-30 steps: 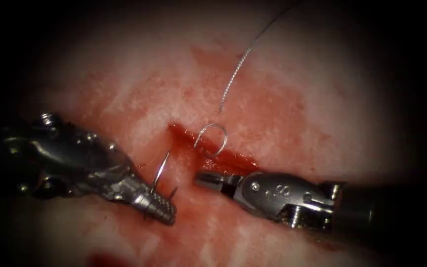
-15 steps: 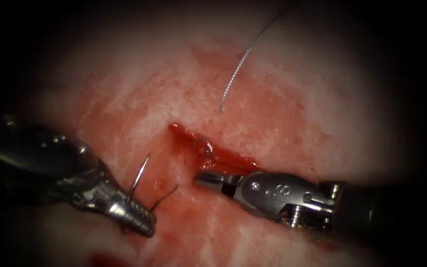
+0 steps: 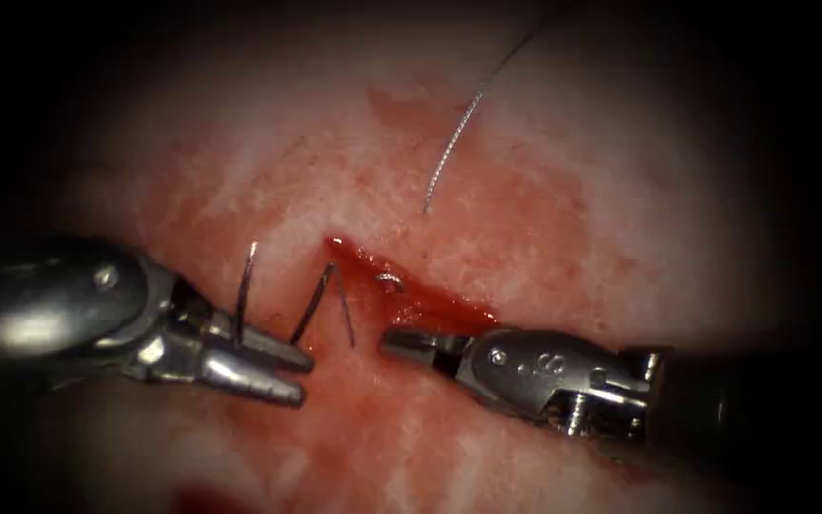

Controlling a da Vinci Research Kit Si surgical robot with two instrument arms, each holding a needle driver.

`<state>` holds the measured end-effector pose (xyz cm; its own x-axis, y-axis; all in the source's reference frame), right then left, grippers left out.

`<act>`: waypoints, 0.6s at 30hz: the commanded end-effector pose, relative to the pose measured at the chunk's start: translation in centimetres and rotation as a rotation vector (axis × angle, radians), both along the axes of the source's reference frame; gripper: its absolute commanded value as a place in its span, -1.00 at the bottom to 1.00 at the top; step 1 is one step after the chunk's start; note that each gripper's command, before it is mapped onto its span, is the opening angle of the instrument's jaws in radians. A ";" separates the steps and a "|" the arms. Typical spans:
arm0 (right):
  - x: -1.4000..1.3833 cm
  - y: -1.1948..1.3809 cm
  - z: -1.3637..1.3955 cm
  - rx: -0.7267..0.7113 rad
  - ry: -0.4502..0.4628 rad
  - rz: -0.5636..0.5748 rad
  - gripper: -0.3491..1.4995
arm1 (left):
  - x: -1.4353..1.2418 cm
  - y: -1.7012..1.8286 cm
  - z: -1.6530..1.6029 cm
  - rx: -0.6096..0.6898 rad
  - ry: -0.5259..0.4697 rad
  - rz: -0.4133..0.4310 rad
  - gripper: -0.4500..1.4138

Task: Wound Closure

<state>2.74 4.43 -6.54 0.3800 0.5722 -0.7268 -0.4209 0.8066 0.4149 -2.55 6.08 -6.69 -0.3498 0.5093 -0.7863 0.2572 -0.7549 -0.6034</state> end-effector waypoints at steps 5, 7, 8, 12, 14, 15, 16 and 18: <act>0.07 -0.04 0.05 0.000 0.002 -0.002 -0.78 | -0.07 0.14 0.00 -0.155 0.003 -0.043 -0.89; 0.07 -0.04 0.05 0.000 0.002 -0.002 -0.78 | -0.09 0.22 -0.02 -0.210 0.003 -0.055 -0.89; 0.07 -0.04 0.05 0.000 0.002 -0.002 -0.78 | -0.11 0.28 -0.03 -0.245 0.006 -0.064 -0.89; 0.07 -0.04 0.05 0.000 0.002 -0.002 -0.78 | -0.20 0.68 -0.12 -0.401 0.020 -0.135 -0.89; 0.07 -0.04 0.04 0.000 0.003 -0.003 -0.76 | -0.22 0.81 -0.15 -0.445 0.016 -0.159 -0.89; 0.06 -0.04 0.04 0.000 0.003 -0.003 -0.76 | -0.23 0.88 -0.17 -0.469 0.019 -0.165 -0.89; 0.06 -0.04 0.04 0.001 0.003 -0.003 -0.76 | -0.24 0.97 -0.19 -0.491 0.028 -0.180 -0.89; 0.06 -0.04 0.03 0.001 0.003 -0.003 -0.75 | -0.23 1.11 -0.23 -0.523 0.029 -0.217 -0.89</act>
<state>2.74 4.42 -6.54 0.3812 0.5721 -0.7262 -0.4190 0.8071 0.4159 -2.71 7.34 -7.02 -0.2885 0.1217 -0.9497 0.0124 -0.9913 -0.1308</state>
